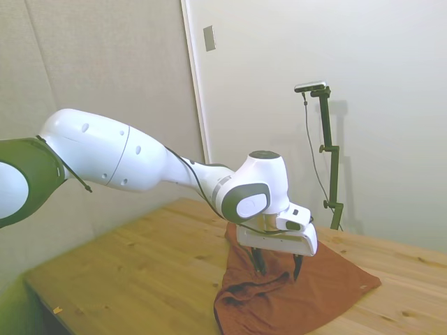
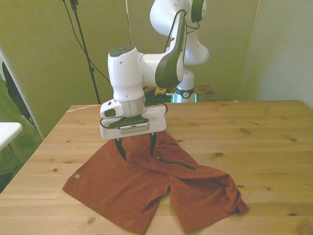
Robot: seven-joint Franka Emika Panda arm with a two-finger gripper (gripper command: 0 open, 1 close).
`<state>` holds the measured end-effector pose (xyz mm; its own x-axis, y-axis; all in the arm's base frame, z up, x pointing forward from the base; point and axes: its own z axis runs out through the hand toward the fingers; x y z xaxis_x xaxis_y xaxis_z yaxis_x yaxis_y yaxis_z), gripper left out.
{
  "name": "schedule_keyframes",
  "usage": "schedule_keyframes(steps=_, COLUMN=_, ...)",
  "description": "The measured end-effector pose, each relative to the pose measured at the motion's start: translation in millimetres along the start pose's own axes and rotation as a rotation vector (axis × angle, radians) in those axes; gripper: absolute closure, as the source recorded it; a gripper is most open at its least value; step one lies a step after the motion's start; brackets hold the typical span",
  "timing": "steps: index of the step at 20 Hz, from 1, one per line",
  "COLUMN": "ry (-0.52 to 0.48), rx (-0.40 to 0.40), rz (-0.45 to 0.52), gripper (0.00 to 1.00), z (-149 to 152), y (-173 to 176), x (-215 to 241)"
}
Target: Unfold the shorts
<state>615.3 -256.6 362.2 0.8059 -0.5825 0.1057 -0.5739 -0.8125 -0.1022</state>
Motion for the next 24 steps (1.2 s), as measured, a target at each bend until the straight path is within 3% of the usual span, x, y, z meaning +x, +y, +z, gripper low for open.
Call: schedule_keyframes(steps=24, ry=-0.003, rx=0.001, rz=-0.020, gripper=1.00, z=0.9, y=-5.2, x=0.0)
